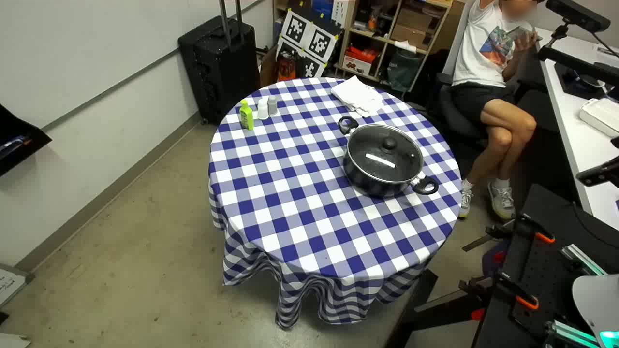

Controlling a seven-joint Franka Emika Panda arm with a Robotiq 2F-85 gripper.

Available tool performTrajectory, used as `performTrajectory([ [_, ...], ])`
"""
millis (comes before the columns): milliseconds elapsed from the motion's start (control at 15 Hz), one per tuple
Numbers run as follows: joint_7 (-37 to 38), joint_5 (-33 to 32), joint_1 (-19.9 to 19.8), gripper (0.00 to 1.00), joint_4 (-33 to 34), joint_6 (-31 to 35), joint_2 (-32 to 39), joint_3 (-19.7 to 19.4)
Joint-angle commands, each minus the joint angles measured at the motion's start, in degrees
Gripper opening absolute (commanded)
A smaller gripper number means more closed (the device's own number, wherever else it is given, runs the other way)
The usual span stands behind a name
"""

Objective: Take the lid off of the pot

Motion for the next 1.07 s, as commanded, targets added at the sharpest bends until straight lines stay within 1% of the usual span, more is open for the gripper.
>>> performTrajectory([
  [0, 0.58, -0.69, 0.78, 1.00, -0.12, -0.19, 0.32, -0.72],
  [133, 0.07, -1.24, 0.32, 1.00, -0.04, 0.87, 1.19, -1.00],
  [267, -1.65, -2.57, -0.65, 1.00, 0.05, 3.85, 3.00, -2.02],
  [400, -3.80, -5.28, -2.36, 1.00, 0.03, 9.12, 6.77, -3.40],
  [600, -6.67, -9.61, -5.50, 1.00, 0.04, 20.35, 14.93, -6.03],
  [800, -8.15, -13.70, -8.97, 1.00, 1.78, 32.09, 26.06, -7.91],
  [1000, -8.57, -17.57, -11.75, 1.00, 4.47, 40.58, 36.70, -8.93],
])
